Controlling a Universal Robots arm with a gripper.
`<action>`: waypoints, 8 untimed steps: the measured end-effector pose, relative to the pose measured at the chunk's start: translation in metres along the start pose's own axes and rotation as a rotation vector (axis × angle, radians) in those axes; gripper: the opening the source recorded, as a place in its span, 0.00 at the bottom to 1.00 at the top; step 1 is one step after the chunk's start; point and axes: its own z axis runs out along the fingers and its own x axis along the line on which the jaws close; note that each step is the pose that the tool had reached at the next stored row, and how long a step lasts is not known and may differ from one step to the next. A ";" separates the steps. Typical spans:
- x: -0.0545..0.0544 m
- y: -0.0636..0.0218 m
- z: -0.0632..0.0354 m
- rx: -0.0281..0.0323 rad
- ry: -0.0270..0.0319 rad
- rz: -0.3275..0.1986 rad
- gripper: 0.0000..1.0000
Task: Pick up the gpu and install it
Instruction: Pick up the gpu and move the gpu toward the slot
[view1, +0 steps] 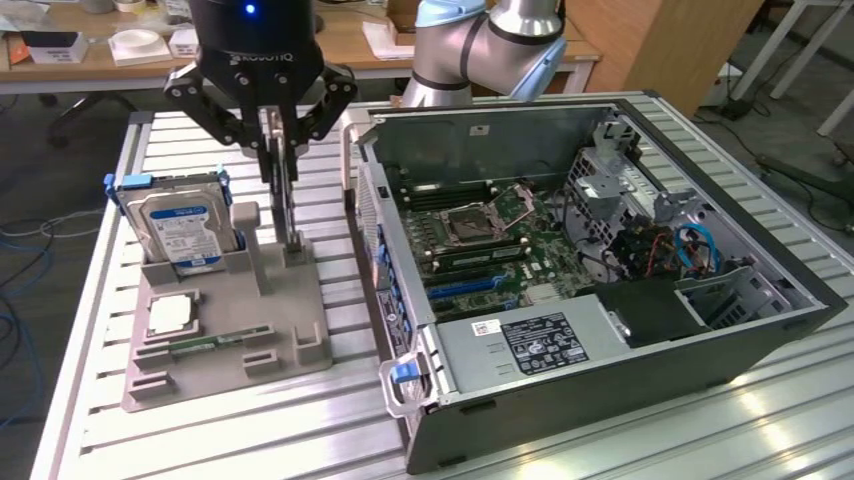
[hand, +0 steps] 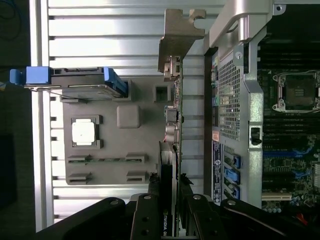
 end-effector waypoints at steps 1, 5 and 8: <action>0.000 0.0000 -0.0007 0.0000 0.0000 0.000 0.26; 0.000 0.0001 -0.0035 0.0010 0.0000 0.000 0.26; 0.000 0.0003 -0.0056 0.0076 -0.0004 0.000 0.26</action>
